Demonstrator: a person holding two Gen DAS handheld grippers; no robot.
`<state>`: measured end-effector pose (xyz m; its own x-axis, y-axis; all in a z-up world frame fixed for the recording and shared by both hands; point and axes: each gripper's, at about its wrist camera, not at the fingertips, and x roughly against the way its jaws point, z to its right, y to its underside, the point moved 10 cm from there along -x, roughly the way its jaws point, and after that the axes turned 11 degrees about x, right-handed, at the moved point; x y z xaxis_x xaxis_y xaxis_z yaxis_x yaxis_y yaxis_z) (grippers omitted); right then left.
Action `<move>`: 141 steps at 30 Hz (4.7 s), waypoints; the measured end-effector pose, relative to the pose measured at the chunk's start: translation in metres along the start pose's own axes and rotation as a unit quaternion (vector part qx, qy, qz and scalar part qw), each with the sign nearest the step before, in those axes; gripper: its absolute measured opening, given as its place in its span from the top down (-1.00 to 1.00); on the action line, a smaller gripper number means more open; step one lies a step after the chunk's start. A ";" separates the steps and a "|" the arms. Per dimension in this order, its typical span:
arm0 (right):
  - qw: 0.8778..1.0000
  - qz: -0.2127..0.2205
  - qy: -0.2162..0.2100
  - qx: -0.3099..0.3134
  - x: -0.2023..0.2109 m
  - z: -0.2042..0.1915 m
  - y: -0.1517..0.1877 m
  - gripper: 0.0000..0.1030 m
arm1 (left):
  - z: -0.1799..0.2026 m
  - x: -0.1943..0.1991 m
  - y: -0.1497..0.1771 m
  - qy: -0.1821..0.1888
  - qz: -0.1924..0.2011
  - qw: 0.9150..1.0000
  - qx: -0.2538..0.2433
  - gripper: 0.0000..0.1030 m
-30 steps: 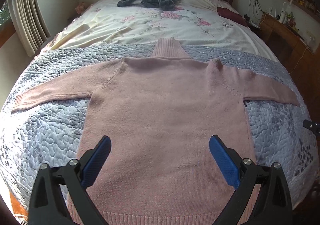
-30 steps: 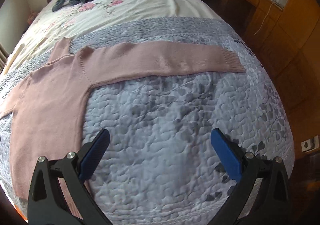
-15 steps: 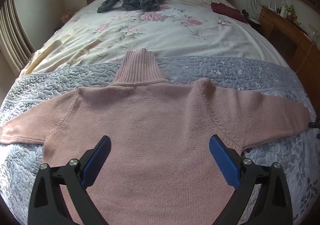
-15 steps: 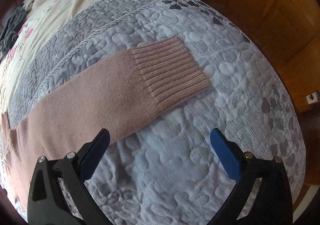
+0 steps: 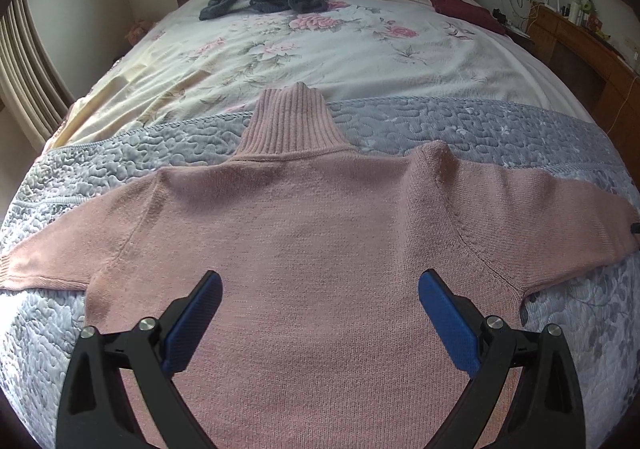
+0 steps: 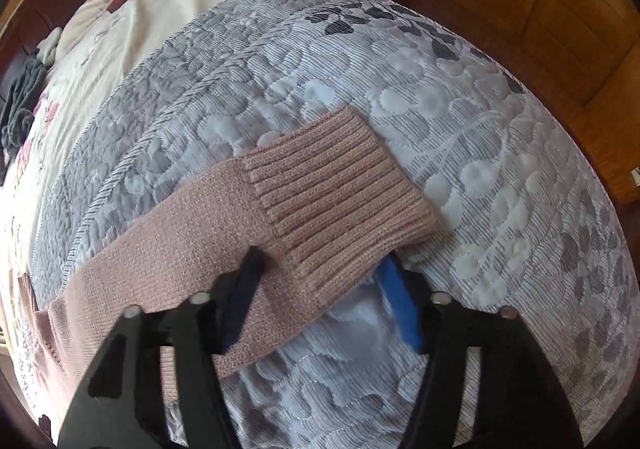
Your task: Fold small clothes
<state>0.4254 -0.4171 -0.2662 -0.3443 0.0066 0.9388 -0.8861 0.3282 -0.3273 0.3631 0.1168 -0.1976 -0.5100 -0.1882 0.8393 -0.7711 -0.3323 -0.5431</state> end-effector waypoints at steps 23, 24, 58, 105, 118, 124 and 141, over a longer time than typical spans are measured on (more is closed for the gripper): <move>0.988 0.079 -0.060 0.121 0.089 -0.124 0.019 0.82 | -0.070 -0.006 -0.003 -0.008 -0.023 0.998 0.052 -0.92; 0.985 0.081 -0.072 0.135 0.094 -0.142 0.022 0.82 | -0.071 -0.006 -0.003 -0.005 -0.024 0.998 0.055 -0.92; 0.899 -0.037 -0.236 0.367 0.072 -0.419 0.219 0.48 | -0.059 -0.021 0.005 0.094 -0.087 0.987 0.098 -0.92; 0.942 -0.056 -0.249 0.218 0.058 -0.342 0.157 0.03 | -0.190 -0.050 -0.056 0.076 -0.048 0.972 0.218 0.79; 0.947 -0.070 -0.189 0.250 0.030 -0.349 0.174 0.42 | -0.211 -0.099 -0.022 0.031 -0.093 0.975 0.198 0.67; 0.940 -0.012 -0.193 0.280 0.081 -0.366 0.160 0.30 | -0.209 -0.056 -0.048 0.043 -0.044 0.980 0.189 0.13; 0.935 -0.069 -0.173 0.304 0.032 -0.404 0.196 0.31 | -0.162 -0.103 -0.017 0.080 -0.120 0.977 0.154 0.10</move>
<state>0.3663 0.0290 -0.2565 -0.2009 -0.3358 0.9203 -0.9060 -0.2935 -0.3049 0.3670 0.2912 -0.2788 -0.4008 0.0677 0.9137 -0.7367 -0.6167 -0.2775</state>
